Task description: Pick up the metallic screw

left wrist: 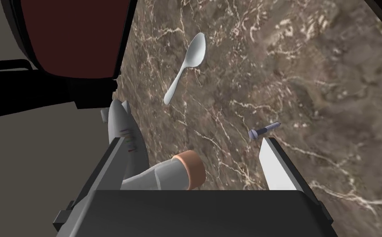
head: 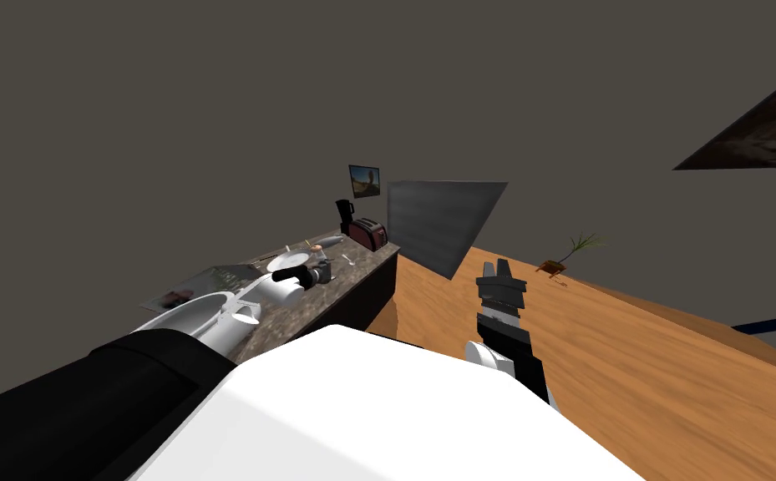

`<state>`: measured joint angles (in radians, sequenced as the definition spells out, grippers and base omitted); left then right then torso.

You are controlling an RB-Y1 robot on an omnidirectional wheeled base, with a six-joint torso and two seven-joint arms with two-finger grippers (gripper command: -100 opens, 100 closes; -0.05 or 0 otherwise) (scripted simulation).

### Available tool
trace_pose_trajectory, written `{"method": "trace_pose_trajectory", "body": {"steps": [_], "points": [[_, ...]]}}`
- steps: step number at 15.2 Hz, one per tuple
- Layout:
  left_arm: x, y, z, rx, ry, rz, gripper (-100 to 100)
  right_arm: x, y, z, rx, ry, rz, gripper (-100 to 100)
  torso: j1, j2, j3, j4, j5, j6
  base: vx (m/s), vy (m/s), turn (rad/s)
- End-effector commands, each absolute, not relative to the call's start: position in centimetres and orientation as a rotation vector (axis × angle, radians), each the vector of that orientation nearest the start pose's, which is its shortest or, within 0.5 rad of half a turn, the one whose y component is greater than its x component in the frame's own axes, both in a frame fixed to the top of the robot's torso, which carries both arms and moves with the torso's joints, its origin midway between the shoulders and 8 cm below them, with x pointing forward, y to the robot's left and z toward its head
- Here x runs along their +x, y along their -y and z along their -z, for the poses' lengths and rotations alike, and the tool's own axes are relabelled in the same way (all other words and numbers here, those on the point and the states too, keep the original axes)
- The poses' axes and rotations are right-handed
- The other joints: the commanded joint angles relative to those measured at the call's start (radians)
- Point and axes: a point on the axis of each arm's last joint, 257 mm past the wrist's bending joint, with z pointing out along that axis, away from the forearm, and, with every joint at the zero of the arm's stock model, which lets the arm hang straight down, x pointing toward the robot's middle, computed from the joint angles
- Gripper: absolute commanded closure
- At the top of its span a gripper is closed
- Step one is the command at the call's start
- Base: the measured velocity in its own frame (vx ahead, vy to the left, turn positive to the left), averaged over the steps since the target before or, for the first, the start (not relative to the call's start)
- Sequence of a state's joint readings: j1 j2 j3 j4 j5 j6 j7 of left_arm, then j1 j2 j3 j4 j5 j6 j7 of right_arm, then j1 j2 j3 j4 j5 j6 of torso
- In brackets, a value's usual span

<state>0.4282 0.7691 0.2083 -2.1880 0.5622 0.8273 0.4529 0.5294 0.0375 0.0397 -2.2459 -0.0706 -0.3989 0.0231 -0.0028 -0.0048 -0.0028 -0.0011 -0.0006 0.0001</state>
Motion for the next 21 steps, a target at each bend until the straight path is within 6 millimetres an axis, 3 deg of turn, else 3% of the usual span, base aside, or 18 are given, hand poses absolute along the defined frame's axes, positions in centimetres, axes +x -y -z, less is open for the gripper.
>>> {"method": "trace_pose_trajectory", "body": {"steps": [1, 13, 21], "points": [[38.1, -42.1, 24.0, -1.872, -1.482, 0.82, -100, 36.3, 28.4, 2.2, 0.856, -0.655, -1.316, 0, 0.0, 0.0, 0.0, 0.0, 0.0, 0.0, 0.055, -0.025, -0.014], [34.6, -44.4, 27.7, -2.107, -1.514, 0.638, -100, 36.3, 28.4, 2.2, 0.856, -0.655, -1.316, 0, 0.001, 0.0, 0.0, 0.0, 0.0, 0.0, 0.052, -0.013, -0.025], [30.9, -46.1, 30.1, -2.317, -1.522, 0.457, -100, 36.3, 28.4, 2.2, 0.856, -0.655, -1.316, 0, 0.001, 0.001, 0.0, 0.0, 0.0, 0.0, 0.06, -0.012, -0.026]]}}
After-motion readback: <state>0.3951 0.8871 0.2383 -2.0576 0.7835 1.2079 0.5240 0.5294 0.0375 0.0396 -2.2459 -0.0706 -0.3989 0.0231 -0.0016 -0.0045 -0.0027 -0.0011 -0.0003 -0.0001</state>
